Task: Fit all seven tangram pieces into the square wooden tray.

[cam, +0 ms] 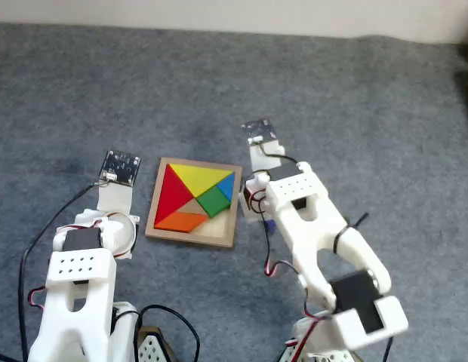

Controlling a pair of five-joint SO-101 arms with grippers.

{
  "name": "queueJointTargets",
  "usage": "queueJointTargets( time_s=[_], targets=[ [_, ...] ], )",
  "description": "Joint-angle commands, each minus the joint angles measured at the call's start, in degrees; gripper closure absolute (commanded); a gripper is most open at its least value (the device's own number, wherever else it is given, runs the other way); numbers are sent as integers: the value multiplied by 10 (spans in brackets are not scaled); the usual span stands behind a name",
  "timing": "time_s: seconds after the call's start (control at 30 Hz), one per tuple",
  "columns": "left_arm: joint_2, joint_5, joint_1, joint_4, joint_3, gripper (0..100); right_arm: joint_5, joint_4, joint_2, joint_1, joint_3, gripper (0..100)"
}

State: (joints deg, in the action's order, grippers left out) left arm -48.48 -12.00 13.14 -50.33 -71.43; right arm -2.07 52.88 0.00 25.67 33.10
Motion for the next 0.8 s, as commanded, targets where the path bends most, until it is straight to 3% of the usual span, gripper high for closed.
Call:
queueJointTargets(
  time_s=[0.0,0.63,0.77],
  targets=[
    [-7,4,6,6,1,972,-4,-12,37,7,-35,687],
    [-7,4,6,6,1,972,-6,-15,64,5,-58,763],
    [-7,4,6,6,0,972,-49,-15,66,5,-56,764]
  ],
)
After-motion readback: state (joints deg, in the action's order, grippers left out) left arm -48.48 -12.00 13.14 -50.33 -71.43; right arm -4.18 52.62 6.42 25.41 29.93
